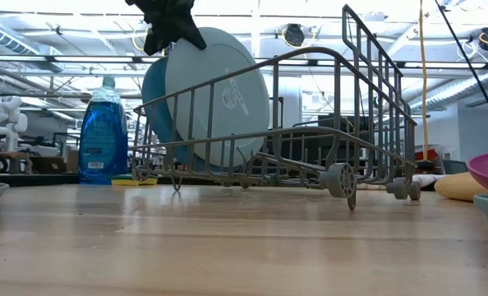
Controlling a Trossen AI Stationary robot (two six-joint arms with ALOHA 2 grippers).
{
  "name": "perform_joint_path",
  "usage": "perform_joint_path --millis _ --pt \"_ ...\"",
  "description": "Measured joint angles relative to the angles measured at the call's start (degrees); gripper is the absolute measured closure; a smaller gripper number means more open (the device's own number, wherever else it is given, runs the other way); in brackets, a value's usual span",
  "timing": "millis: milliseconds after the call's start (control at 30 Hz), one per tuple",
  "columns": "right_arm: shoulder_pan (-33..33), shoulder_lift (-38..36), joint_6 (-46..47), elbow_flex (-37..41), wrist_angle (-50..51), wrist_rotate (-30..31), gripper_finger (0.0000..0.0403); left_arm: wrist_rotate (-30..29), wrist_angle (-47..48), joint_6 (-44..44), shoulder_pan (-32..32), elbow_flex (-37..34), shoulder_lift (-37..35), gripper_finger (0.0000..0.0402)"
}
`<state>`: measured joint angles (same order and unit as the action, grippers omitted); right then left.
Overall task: Sort dishes
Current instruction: Put the big light blue plate into the dish rack
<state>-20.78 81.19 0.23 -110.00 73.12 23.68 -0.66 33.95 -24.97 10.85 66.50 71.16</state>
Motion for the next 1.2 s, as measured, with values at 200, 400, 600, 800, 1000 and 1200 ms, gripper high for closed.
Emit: perform_joint_path --millis 200,400,600,800,1000,1200 --pt "0.0 0.0 0.1 0.0 0.0 0.0 0.0186 -0.1 -0.1 -0.2 0.0 0.0 0.0 0.0368" --pt "0.0 0.0 0.1 0.0 0.0 0.0 0.0186 -0.4 -0.2 -0.2 -0.1 0.0 0.0 0.0334" --pt "0.0 0.0 0.2 0.0 0.0 0.0 0.0186 -0.4 -0.2 1.0 -0.3 0.0 0.0 0.0323" --pt "0.0 0.0 0.1 0.0 0.4 0.0 0.0186 -0.4 -0.5 1.3 -0.3 0.0 0.0 0.0323" --pt "0.0 0.0 0.1 0.0 0.4 0.0 0.0186 -0.4 -0.5 1.9 -0.3 1.4 0.0 0.0323" --pt "0.0 0.0 0.1 0.0 0.4 0.0 0.0186 -0.3 -0.6 2.8 -0.6 2.7 0.0 0.0315"
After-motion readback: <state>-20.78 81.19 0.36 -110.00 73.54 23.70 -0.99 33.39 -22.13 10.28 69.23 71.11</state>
